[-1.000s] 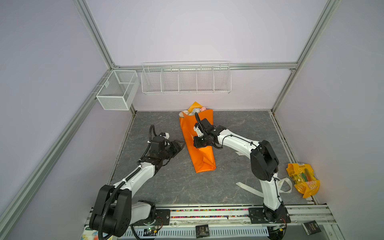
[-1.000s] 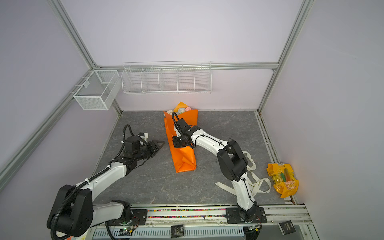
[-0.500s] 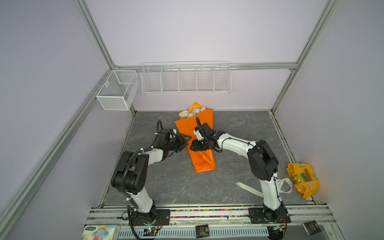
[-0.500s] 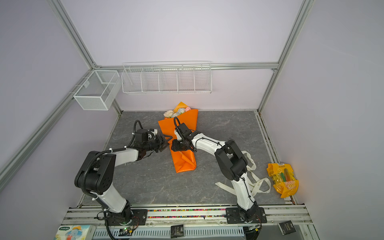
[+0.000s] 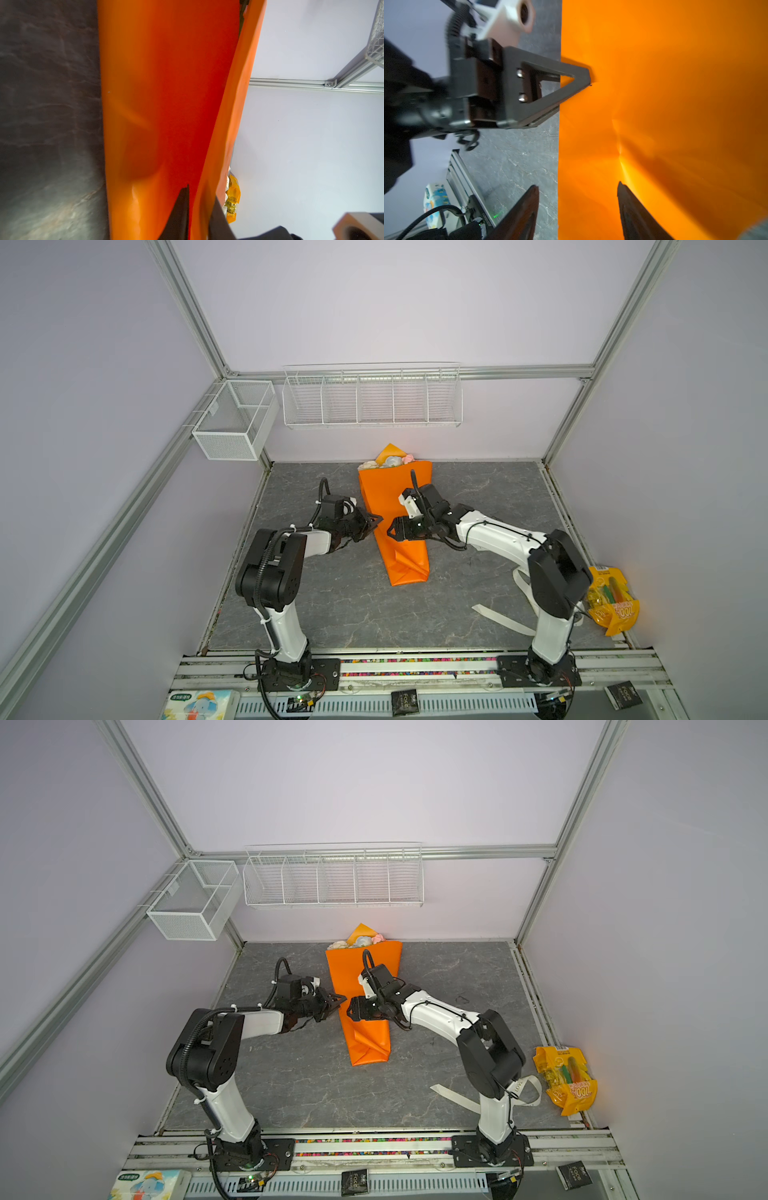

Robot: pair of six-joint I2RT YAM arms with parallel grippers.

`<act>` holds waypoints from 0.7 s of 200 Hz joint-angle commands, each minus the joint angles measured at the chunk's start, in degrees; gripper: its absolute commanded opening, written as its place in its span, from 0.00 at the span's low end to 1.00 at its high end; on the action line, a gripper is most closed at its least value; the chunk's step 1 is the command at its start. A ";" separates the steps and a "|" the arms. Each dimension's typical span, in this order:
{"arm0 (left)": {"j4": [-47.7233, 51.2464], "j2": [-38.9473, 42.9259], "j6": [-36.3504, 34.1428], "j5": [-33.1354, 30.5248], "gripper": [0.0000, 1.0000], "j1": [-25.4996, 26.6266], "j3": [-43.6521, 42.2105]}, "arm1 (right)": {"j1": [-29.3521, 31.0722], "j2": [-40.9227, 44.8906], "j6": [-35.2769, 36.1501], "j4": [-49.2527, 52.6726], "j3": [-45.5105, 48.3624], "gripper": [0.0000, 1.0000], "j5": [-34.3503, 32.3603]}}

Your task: Tie the bouquet of fake flowers

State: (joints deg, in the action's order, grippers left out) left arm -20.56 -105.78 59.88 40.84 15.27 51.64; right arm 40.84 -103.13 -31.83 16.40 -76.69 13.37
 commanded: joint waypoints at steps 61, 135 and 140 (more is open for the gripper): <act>2.45 -1.60 -3.11 3.20 0.16 -0.33 2.09 | -0.79 8.65 -5.79 -11.48 20.52 0.20 10.08; 6.47 -2.66 -6.20 2.46 0.08 -0.67 2.01 | 0.64 5.67 -6.63 -12.22 27.62 0.18 8.48; 7.14 -2.51 -6.70 2.06 0.08 -0.76 1.83 | 0.56 6.66 -6.41 -11.24 27.37 0.18 8.42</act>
State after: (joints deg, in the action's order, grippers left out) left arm -16.23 -107.13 55.72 43.46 15.05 53.41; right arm 41.25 -100.84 -38.04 3.57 -49.60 22.41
